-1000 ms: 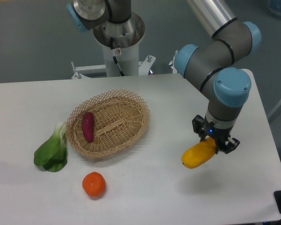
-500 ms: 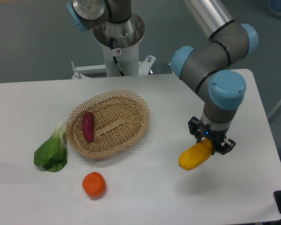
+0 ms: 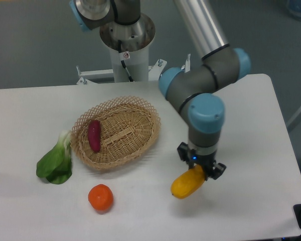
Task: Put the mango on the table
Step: 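Carry the mango toward the orange and lower it to the table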
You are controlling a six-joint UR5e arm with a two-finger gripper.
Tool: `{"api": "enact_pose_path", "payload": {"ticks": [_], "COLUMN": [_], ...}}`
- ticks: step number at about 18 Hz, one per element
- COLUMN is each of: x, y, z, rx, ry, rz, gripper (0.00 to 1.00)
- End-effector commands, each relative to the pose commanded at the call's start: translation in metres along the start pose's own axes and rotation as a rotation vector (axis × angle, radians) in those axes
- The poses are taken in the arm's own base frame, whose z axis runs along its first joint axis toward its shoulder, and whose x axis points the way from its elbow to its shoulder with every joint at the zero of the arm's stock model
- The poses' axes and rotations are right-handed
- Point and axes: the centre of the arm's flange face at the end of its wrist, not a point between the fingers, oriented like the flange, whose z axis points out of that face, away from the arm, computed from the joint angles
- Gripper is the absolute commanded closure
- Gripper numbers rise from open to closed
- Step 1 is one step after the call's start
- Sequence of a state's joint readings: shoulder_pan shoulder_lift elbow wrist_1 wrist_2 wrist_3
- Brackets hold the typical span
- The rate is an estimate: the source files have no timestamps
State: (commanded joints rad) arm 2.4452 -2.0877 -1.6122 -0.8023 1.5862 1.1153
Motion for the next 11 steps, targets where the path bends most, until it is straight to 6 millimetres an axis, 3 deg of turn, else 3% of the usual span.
{"api": "enact_pose_path", "payload": {"ticks": [9, 11], "x": [0.043, 0.044], "y": [-0.034, -0.035], "z": [0.028, 0.032], "rx": [-0.010, -0.011], "ry": [0.057, 0.064], "rz": [0.072, 0.078], "gripper": [0.65, 0.54]}}
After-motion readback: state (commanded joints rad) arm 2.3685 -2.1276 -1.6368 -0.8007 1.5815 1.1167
